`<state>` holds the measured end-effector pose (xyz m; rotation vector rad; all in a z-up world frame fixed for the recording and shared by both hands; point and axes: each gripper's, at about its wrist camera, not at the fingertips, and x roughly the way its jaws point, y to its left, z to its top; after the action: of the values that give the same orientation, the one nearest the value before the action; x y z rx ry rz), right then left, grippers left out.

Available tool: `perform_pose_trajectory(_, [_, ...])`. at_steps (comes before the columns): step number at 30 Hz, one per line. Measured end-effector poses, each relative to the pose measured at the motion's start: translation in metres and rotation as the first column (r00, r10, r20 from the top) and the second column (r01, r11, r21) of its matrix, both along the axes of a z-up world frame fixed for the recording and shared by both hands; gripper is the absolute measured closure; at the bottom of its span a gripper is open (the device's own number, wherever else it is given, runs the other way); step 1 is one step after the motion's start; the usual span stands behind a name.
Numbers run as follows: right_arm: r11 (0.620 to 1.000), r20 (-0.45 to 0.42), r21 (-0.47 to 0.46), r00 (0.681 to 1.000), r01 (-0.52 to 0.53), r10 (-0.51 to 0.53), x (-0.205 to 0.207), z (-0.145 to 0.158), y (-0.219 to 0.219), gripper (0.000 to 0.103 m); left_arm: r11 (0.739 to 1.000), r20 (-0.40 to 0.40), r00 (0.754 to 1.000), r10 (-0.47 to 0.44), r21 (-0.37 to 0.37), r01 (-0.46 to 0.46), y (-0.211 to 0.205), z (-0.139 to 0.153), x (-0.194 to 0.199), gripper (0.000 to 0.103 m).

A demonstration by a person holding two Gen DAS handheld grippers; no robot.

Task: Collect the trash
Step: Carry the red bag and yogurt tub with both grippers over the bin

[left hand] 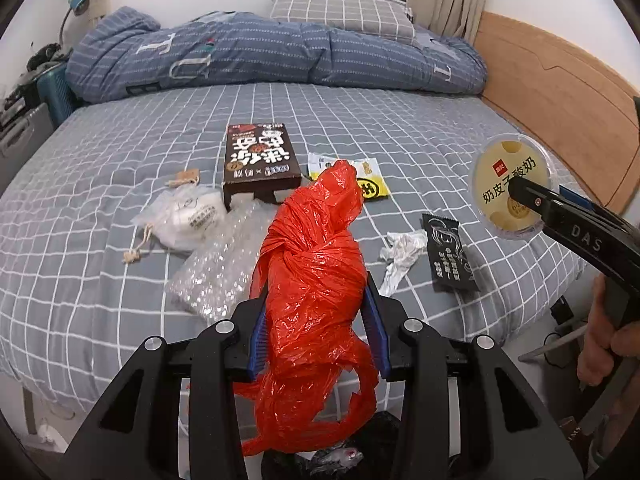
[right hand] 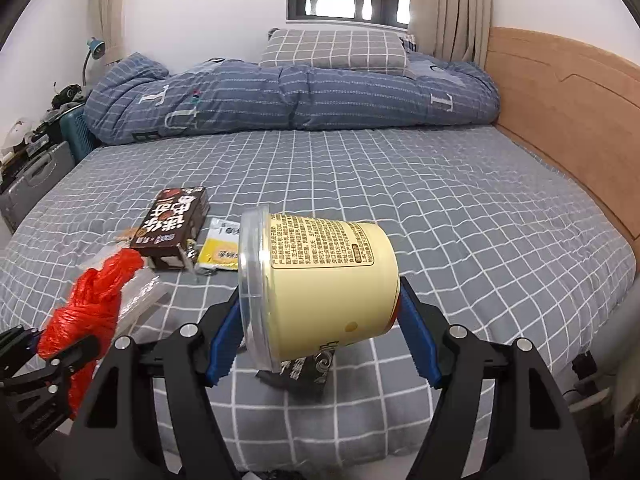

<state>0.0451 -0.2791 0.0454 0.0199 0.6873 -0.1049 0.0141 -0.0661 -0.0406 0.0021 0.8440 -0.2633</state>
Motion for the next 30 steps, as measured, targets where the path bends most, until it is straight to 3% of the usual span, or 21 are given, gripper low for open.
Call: perform_pose_trajectory(30, [0.997, -0.070, -0.001, 0.995, -0.075, 0.075, -0.082, -0.019, 0.035, 0.036, 0.999, -0.053, 0.998, 0.014, 0.039, -0.012, 0.007, -0.020, -0.068, 0.063])
